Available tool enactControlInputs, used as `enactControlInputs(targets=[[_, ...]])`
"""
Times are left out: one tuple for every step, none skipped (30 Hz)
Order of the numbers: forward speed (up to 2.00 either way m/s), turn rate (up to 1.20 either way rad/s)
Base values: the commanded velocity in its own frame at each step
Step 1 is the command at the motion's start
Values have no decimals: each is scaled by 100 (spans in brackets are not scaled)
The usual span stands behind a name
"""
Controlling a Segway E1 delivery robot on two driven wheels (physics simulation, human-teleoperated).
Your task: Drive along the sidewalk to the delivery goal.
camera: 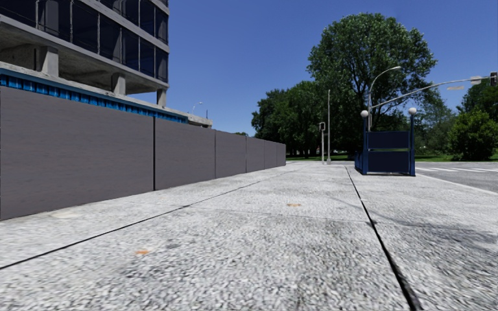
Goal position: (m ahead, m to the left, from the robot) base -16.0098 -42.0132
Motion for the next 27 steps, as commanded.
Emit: enactControlInputs(targets=[[200,0],[200,0],[200,0],[200,0],[200,0],[200,0],[200,0],[200,0],[200,0],[200,0],[200,0],[200,0],[200,0],[200,0],[200,0],[200,0],[200,0],[200,0],[200,0],[200,0],[200,0],[200,0],[200,0],[200,0],[200,0],[200,0],[200,0]])
